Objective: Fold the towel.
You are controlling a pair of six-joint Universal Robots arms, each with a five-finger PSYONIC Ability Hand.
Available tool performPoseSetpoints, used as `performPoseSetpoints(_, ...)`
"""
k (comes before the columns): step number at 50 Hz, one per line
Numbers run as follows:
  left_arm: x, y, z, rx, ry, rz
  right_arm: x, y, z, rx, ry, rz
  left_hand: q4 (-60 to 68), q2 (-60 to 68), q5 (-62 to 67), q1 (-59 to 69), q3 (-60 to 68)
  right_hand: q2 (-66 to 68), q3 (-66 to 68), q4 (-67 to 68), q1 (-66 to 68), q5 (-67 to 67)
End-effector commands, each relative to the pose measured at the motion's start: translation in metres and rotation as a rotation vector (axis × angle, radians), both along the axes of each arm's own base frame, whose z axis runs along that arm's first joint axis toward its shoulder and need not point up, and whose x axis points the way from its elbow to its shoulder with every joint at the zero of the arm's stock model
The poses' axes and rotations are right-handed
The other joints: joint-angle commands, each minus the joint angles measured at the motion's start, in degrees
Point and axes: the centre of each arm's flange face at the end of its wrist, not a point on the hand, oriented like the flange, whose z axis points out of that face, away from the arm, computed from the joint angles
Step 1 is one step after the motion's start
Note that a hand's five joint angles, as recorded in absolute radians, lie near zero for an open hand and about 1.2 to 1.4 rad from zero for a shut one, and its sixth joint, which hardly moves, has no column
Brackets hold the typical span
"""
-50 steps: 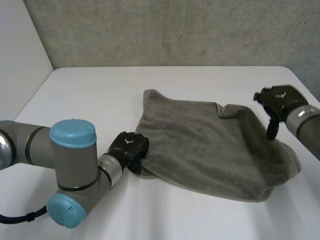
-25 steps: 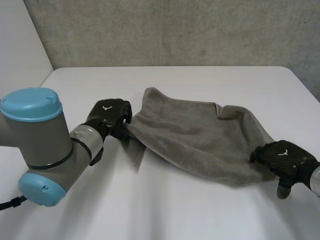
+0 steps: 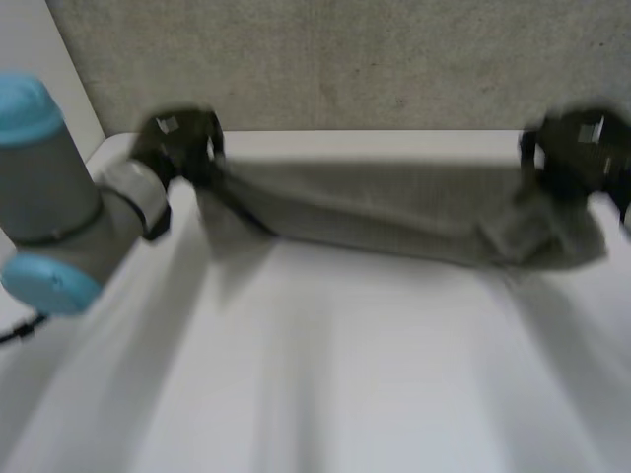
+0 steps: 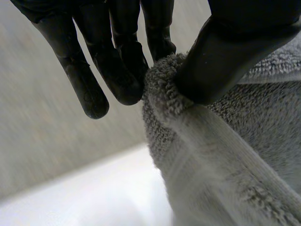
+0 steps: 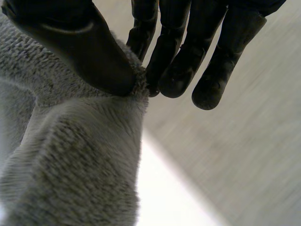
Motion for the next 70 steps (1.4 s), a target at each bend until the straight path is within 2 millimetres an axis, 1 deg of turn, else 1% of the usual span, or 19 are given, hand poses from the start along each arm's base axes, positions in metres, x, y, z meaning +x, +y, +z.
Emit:
performPoseSetpoints(1, 0.011, -0.017, 0.107, -0.313, 0.144, 0.039, 0.022, -0.025, 0.112, -0.425, -0.276, 0.07, 2.2, 4.4, 6.2, 8.0, 3.1, 5.2, 3.4, 3.2, 5.2, 4.1)
performPoseSetpoints(4, 0.014, -0.006, 0.134, -0.385, 0.207, 0.026, 0.023, -0.023, 0.12, -0.421, -0.328, 0.093, 2.2, 4.4, 6.2, 8.0, 3.1, 5.2, 3.4, 3.2, 5.2, 4.1)
performPoseSetpoints(8, 0.016, 0.0, 0.131, -0.355, 0.233, 0.016, 0.023, -0.02, 0.105, -0.295, -0.326, 0.096, 2.2, 4.4, 6.2, 8.0, 3.1, 5.2, 3.4, 3.2, 5.2, 4.1)
performPoseSetpoints(13, 0.02, 0.013, 0.096, -0.232, 0.193, -0.011, 0.03, -0.006, 0.062, -0.036, -0.223, 0.135, 2.2, 4.4, 6.2, 8.0, 3.1, 5.2, 3.4, 3.2, 5.2, 4.1)
performPoseSetpoints(15, 0.025, 0.022, 0.056, -0.106, 0.142, -0.045, 0.033, 0.0, 0.042, 0.046, -0.153, 0.163, 2.2, 4.4, 6.2, 8.0, 3.1, 5.2, 3.4, 3.2, 5.2, 4.1)
performPoseSetpoints(17, 0.029, 0.027, 0.034, -0.04, 0.117, -0.057, 0.038, 0.013, 0.007, 0.168, -0.004, 0.217, 2.2, 4.4, 6.2, 8.0, 3.1, 5.2, 3.4, 3.2, 5.2, 4.1)
performPoseSetpoints(21, 0.04, 0.05, -0.022, 0.14, 0.052, -0.091, 0.036, 0.026, -0.017, 0.257, 0.152, 0.233, 2.2, 4.4, 6.2, 8.0, 3.1, 5.2, 3.4, 3.2, 5.2, 4.1)
performPoseSetpoints(27, 0.046, 0.076, -0.06, 0.245, -0.031, -0.121, 0.026, 0.039, -0.046, 0.479, 0.38, 0.247, 2.2, 4.4, 6.2, 8.0, 3.1, 5.2, 3.4, 3.2, 5.2, 4.1)
performPoseSetpoints(31, 0.049, 0.083, -0.072, 0.241, -0.117, -0.133, 0.026, 0.034, -0.043, 0.544, 0.381, 0.243, 2.2, 4.4, 6.2, 8.0, 3.1, 5.2, 3.4, 3.2, 5.2, 4.1)
performPoseSetpoints(37, 0.046, 0.077, -0.065, 0.197, -0.13, -0.135, 0.033, -0.002, -0.043, 0.543, 0.259, 0.188, 2.2, 4.4, 6.2, 8.0, 3.1, 5.2, 3.4, 3.2, 5.2, 4.1)
performPoseSetpoints(45, 0.025, 0.06, -0.072, 0.179, -0.128, -0.175, 0.06, -0.029, -0.087, 0.546, 0.283, 0.164, 2.2, 4.4, 6.2, 8.0, 3.1, 5.2, 3.4, 3.2, 5.2, 4.1)
performPoseSetpoints(47, 0.021, 0.055, -0.075, 0.174, -0.129, -0.178, 0.061, -0.048, -0.102, 0.499, 0.322, 0.075, 2.2, 4.4, 6.2, 8.0, 3.1, 5.2, 3.4, 3.2, 5.2, 4.1)
performPoseSetpoints(51, 0.017, 0.042, -0.081, 0.176, -0.135, -0.158, 0.06, -0.065, -0.106, 0.413, 0.329, 0.001, 2.2, 4.4, 6.2, 8.0, 3.1, 3.8, 1.9, 1.7, 3.7, 2.6)
performPoseSetpoints(52, 0.015, 0.035, -0.086, 0.178, -0.14, -0.144, 0.062, -0.071, -0.108, 0.373, 0.325, -0.019, 2.2, 4.4, 6.2, 8.0, 3.1, -14.7, -16.6, -16.8, -14.8, -15.8)
performPoseSetpoints(53, 0.014, 0.029, -0.089, 0.18, -0.142, -0.13, 0.062, -0.071, -0.108, 0.372, 0.325, -0.019, 2.2, 4.4, 6.2, 8.0, 3.1, -14.9, -16.8, -16.9, -15.0, -16.0)
performPoseSetpoints(55, 0.013, 0.023, -0.094, 0.187, -0.144, -0.118, 0.068, -0.074, -0.106, 0.316, 0.32, -0.04, 2.2, 4.4, 6.2, 8.0, 3.1, -57.5, -59.3, -59.5, -57.5, -58.6)
performPoseSetpoints(61, 0.01, 0.011, -0.109, 0.205, -0.154, -0.104, 0.072, -0.067, -0.088, 0.298, 0.282, -0.05, 2.2, 4.4, 6.2, 8.0, 3.1, -62.0, -63.9, -64.0, -62.1, -63.1)
performPoseSetpoints(66, 0.011, 0.007, -0.112, 0.207, -0.154, -0.098, 0.065, -0.026, -0.046, 0.29, 0.217, -0.002, 2.2, 4.4, 6.2, 8.0, 3.1, -59.0, -60.8, -61.0, -59.0, -60.1)
performPoseSetpoints(70, 0.014, 0.005, -0.111, 0.208, -0.155, -0.076, 0.062, 0.0, -0.037, 0.295, 0.199, 0.053, 2.2, 4.4, 6.2, 8.0, 3.1, -53.5, -55.3, -55.5, -53.5, -54.6)
